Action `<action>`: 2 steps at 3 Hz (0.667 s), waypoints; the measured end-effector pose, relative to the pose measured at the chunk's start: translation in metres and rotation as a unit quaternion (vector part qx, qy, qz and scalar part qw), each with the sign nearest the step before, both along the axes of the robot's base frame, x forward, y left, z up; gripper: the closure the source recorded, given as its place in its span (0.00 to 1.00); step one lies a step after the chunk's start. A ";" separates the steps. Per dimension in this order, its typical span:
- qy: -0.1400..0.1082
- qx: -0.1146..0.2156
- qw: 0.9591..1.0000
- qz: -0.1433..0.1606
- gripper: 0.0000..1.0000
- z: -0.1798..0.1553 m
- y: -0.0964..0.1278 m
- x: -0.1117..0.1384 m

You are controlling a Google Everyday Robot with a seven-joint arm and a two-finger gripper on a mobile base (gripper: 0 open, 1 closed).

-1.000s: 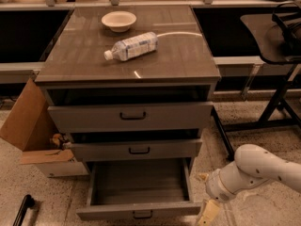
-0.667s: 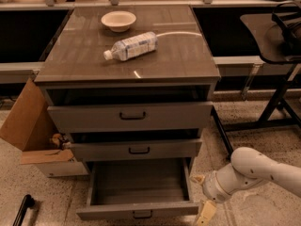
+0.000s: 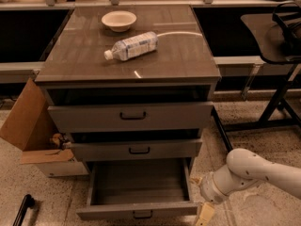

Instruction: Close bottom drawer

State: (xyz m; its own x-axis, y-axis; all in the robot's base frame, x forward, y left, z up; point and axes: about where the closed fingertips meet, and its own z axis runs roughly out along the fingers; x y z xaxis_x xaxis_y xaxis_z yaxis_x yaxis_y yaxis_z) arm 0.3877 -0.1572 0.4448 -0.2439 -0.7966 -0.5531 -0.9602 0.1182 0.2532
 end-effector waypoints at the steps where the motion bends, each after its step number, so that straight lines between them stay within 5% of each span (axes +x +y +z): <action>1: -0.018 -0.023 0.998 0.048 0.00 -0.019 0.002 -0.002; 2: -0.020 -0.036 0.996 0.084 0.00 -0.042 0.001 -0.001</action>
Offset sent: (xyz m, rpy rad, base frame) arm 0.0032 -0.0033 -0.0713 -0.1026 -0.0483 0.2497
